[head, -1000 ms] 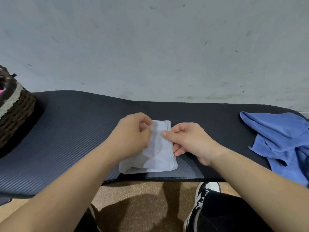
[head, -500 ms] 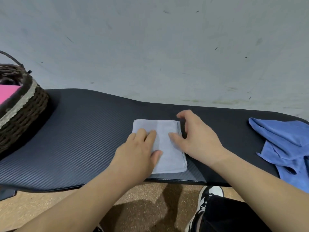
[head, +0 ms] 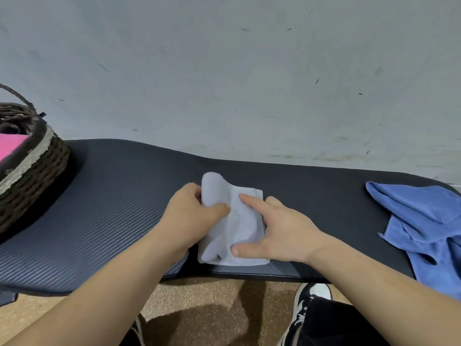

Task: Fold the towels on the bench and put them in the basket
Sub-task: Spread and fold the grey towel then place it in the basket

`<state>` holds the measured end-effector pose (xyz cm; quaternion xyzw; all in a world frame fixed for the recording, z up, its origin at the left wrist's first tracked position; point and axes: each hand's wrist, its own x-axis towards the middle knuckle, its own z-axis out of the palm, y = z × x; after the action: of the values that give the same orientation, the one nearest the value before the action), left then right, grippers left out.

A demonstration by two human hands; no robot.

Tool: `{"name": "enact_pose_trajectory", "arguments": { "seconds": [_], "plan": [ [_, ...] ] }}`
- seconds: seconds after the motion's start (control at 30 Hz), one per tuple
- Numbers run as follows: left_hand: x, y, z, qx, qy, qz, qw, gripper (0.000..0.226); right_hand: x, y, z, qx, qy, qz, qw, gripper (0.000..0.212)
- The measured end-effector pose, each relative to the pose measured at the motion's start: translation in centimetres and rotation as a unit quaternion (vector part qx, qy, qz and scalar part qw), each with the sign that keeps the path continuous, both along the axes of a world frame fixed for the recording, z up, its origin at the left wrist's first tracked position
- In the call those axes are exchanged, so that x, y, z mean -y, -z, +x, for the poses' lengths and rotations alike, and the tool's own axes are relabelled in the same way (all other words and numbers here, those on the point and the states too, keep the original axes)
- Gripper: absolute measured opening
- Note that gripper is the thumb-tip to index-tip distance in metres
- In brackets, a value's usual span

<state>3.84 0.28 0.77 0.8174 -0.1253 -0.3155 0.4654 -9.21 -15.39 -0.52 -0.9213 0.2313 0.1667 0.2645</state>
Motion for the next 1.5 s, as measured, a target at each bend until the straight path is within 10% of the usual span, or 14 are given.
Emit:
{"name": "enact_pose_trajectory", "arguments": {
  "seconds": [0.1,0.2,0.47,0.57,0.8,0.97,1.17,1.5],
  "plan": [
    [1.4,-0.3,-1.3,0.132,0.025,0.032,0.99,0.048,-0.4,0.4,0.0,0.009,-0.002,-0.009,1.0,0.109],
    [3.3,-0.8,-2.9,0.199,0.074,0.051,0.976,0.053,0.7,0.1,-0.2,0.049,0.013,0.111,0.993,0.062],
    [4.7,-0.1,-5.9,0.232,0.182,0.09,0.951,0.021,4.8,0.3,-1.5,0.084,0.222,0.357,0.904,0.022],
    [3.8,0.3,-4.6,0.258,0.222,0.111,0.934,0.012,4.4,0.5,-1.1,0.096,0.234,0.339,0.906,0.026],
    [2.8,1.5,-2.6,0.105,0.125,0.118,0.98,0.101,2.4,0.3,-0.2,0.127,0.253,0.276,0.919,0.036],
    [2.0,0.6,-2.1,-0.049,0.049,0.0,0.998,0.045,1.2,-0.3,0.3,0.108,0.258,0.368,0.887,0.044],
    [-1.7,-2.2,0.1,-0.114,0.004,-0.084,0.99,0.045,-1.9,-2.6,0.8,0.07,0.214,0.534,0.815,0.055],
    [-11.0,-5.8,1.6,-0.084,-0.047,-0.134,0.986,0.035,-11.3,-5.3,4.6,0.133,0.229,0.477,0.838,0.056]
  ]
}}
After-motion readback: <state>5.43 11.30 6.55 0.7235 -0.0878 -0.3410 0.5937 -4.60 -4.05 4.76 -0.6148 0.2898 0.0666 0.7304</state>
